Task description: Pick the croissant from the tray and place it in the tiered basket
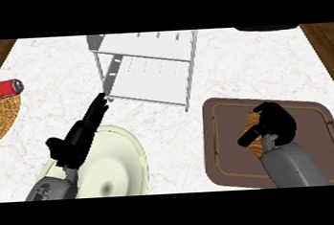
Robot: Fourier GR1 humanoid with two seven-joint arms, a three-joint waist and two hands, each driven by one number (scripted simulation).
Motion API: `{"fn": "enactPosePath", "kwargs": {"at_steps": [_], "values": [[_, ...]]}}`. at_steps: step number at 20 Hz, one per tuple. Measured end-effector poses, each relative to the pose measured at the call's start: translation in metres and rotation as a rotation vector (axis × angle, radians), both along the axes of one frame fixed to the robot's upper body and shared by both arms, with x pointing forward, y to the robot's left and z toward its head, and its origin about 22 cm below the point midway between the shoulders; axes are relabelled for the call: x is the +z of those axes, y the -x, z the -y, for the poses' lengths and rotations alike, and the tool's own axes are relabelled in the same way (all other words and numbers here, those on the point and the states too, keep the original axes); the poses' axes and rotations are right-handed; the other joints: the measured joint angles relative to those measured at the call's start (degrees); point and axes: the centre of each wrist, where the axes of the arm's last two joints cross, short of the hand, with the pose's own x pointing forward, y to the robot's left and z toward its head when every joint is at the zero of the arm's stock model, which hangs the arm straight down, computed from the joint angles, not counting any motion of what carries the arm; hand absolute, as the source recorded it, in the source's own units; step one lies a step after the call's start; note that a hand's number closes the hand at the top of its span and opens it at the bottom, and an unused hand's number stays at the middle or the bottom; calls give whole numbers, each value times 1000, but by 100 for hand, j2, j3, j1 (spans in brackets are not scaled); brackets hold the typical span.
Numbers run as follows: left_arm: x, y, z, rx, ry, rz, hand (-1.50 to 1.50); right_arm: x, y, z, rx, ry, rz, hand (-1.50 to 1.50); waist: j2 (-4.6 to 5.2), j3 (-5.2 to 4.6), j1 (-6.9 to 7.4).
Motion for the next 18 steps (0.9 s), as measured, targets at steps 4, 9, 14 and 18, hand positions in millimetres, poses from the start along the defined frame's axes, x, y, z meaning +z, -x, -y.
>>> {"fn": "enactPosePath", "kwargs": {"at_steps": [4,9,14,18], "values": [[0,1,2,1,2,-2,0,5,-4,-1,-3,11,37,150,10,9,5],[-2,-3,-1,1,-5,-1,0,1,-2,6,81,52,52,150,19,24,6],[-2,-3,-6,10,-1,2,0,9,6,42,370,116,63,150,24,27,-3],[-1,-2,-6,6,-3,1,0,32,2,63,465,100,180,150,23,28,-14]]}}
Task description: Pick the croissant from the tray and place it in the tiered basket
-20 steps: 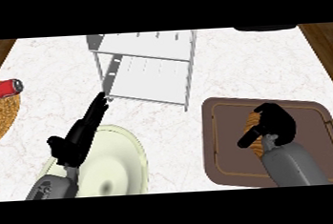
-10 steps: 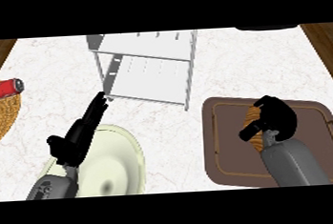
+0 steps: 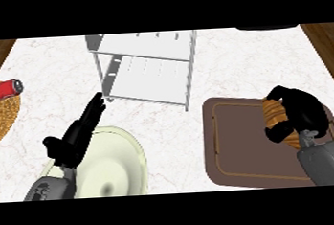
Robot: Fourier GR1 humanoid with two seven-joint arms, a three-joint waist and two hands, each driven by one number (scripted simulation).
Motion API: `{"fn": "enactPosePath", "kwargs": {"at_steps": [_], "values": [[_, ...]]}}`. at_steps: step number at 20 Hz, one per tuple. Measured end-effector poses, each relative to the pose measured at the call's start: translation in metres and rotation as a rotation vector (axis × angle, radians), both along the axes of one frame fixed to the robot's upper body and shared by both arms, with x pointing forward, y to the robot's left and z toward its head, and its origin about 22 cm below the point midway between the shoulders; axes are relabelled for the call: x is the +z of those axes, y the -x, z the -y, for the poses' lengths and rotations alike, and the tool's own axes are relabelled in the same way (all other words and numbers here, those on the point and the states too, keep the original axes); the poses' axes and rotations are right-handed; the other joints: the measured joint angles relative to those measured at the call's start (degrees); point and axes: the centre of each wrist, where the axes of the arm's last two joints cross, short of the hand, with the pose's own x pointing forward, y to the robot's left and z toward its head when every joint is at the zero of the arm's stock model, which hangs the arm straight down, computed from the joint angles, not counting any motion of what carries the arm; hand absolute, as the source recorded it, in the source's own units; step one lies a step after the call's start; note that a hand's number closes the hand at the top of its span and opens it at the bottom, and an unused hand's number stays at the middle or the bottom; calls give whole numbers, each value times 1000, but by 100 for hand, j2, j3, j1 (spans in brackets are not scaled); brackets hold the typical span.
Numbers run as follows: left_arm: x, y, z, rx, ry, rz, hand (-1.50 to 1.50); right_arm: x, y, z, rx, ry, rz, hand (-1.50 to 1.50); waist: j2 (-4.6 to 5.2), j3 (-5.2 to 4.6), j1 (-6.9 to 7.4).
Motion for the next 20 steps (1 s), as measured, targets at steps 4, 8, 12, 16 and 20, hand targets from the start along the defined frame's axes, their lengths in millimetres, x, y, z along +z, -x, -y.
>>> {"fn": "enactPosePath", "kwargs": {"at_steps": [4,8,12,16,20], "values": [[0,0,0,4,0,2,0,31,-3,-4,66,-192,146,150,-14,1,-26],[4,-3,0,4,3,4,0,69,-3,-15,139,-300,312,150,-17,-4,-22],[7,-3,5,-4,5,2,0,111,-9,-36,197,-339,383,150,-9,-7,18],[1,-4,5,-11,3,2,0,155,-22,-62,218,-369,408,150,-1,-10,45],[4,-4,4,-19,6,-4,0,192,-40,-95,210,-413,430,150,6,-10,95]]}}
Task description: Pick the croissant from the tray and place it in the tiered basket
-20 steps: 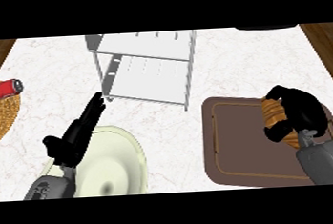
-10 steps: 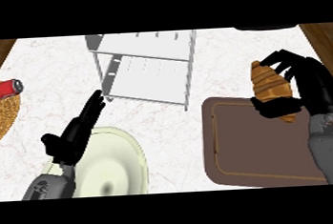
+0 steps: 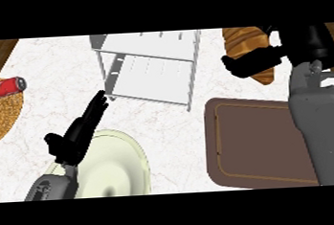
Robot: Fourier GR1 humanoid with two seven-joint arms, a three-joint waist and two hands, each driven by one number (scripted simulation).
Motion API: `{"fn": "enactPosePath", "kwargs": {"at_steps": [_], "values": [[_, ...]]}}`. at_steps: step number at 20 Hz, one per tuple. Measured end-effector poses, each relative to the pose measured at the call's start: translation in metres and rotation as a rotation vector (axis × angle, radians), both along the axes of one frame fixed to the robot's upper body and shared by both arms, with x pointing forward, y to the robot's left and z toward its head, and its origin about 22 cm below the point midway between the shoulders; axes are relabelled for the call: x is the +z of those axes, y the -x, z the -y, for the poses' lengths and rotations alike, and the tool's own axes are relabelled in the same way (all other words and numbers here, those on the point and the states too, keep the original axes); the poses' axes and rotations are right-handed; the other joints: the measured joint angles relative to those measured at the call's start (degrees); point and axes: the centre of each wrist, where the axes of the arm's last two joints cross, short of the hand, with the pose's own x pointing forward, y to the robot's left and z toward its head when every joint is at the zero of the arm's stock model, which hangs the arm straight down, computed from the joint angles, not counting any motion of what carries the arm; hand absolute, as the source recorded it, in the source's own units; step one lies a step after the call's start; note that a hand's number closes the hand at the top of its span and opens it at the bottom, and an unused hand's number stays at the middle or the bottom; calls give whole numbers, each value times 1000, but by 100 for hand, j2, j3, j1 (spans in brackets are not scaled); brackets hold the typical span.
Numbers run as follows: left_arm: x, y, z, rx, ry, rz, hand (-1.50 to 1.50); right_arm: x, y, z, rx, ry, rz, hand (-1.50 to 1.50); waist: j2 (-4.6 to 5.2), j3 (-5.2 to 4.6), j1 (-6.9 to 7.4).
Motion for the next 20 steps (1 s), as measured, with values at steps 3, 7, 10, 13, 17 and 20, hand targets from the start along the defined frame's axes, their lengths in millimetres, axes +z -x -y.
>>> {"fn": "enactPosePath", "kwargs": {"at_steps": [3,7,10,13,17,20], "values": [[-4,1,5,-3,-4,6,0,24,-17,-27,5,-6,-7,150,8,3,23],[-6,-1,8,-7,-11,18,0,43,-40,-61,14,-30,-28,150,20,7,60],[-5,-2,12,-8,-17,22,0,45,-58,-82,21,-43,-43,150,30,8,80],[-4,-5,11,-8,-14,22,0,47,-75,-96,38,-36,-77,150,45,8,107],[0,-11,17,-25,-10,21,0,34,-90,-120,60,-27,-113,150,64,2,138],[1,-10,18,-29,-6,22,0,28,-100,-130,70,-31,-126,150,78,0,172]]}}
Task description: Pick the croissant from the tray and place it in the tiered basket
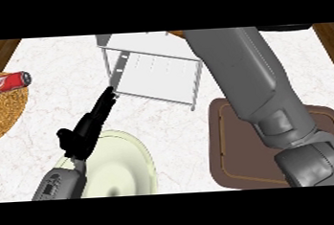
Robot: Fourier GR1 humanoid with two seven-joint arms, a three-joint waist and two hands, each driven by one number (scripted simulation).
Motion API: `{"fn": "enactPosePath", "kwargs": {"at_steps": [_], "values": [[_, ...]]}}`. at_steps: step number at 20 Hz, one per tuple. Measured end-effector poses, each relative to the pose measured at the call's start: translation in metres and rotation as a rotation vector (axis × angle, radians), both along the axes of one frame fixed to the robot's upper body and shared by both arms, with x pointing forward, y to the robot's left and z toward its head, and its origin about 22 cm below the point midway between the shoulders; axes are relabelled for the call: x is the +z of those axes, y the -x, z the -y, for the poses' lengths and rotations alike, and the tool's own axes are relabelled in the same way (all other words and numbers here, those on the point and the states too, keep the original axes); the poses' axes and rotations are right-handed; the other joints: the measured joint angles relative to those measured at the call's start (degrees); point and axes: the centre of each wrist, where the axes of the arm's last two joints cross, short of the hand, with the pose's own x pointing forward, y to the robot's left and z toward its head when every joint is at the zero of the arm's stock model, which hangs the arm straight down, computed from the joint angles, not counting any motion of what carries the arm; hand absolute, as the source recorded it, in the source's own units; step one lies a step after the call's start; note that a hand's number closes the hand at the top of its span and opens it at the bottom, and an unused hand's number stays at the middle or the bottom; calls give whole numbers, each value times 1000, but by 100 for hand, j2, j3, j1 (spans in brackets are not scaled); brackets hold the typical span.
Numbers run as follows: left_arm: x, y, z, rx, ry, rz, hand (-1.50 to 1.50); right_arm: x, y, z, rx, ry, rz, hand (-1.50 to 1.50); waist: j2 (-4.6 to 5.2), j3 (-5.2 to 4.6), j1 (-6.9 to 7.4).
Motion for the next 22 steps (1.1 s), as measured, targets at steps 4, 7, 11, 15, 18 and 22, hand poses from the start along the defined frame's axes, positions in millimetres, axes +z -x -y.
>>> {"fn": "enactPosePath", "kwargs": {"at_steps": [4,7,11,15,18,22], "values": [[-3,-1,2,-12,-5,5,0,-15,-6,-14,6,-3,-8,150,23,-1,75],[-1,-1,5,-21,-1,5,0,-20,-10,-19,13,-41,-18,150,35,1,127],[0,-2,9,-31,-6,5,0,-28,-14,-21,25,-110,-46,150,36,-1,180],[2,-4,10,-42,-8,7,0,-25,-16,-22,0,-220,-143,150,48,-4,234],[0,-3,9,-41,-5,3,0,-23,-18,-22,-35,-321,-252,-150,42,-6,243],[-3,-2,10,-33,-3,3,0,-24,-19,-21,-43,-433,-307,-150,25,1,190]]}}
